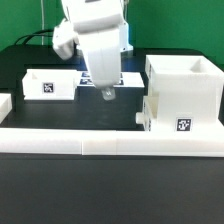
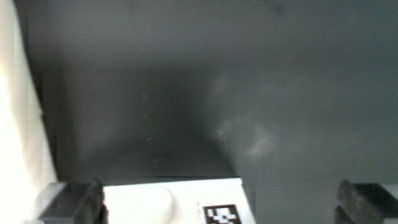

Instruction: Assemble drawer

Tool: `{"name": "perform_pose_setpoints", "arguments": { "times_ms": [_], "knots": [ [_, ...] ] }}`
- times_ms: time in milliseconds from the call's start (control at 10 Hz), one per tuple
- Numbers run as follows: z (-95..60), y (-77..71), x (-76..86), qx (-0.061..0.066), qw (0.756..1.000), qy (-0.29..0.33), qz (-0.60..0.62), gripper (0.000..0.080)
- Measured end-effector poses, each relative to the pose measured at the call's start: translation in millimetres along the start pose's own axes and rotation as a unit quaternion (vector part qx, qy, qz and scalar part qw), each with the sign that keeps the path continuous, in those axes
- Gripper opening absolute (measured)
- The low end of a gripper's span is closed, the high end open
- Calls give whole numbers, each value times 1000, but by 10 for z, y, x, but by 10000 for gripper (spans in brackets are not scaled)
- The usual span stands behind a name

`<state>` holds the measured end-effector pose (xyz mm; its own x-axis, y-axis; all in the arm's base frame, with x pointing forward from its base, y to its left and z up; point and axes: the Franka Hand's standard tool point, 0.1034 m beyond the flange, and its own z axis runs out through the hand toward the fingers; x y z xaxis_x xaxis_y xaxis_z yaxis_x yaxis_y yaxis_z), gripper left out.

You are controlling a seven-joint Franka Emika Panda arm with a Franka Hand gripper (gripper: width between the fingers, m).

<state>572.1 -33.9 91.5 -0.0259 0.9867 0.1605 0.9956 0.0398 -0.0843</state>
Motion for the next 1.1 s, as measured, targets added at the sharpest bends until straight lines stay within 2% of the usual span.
{"name": "perform_pose_setpoints", "arguments": {
  "times_ms": [100,200,300,400,500,900,1000,1100],
  "knots": [
    [-202,20,-20,-29,1000,-6,5,649],
    [-234,-66,-46,-62,998,-7,22,649],
    [-175,-266,-87,-82,996,-8,40,649],
    [-78,-426,-99,-90,995,-14,42,649],
    [17,-542,-143,-84,996,-15,40,649],
    [15,-536,-165,-83,993,-13,78,649],
    [15,-536,-164,-83,988,-8,131,649],
    [5,-557,-213,-98,980,-7,175,649]
  ]
}}
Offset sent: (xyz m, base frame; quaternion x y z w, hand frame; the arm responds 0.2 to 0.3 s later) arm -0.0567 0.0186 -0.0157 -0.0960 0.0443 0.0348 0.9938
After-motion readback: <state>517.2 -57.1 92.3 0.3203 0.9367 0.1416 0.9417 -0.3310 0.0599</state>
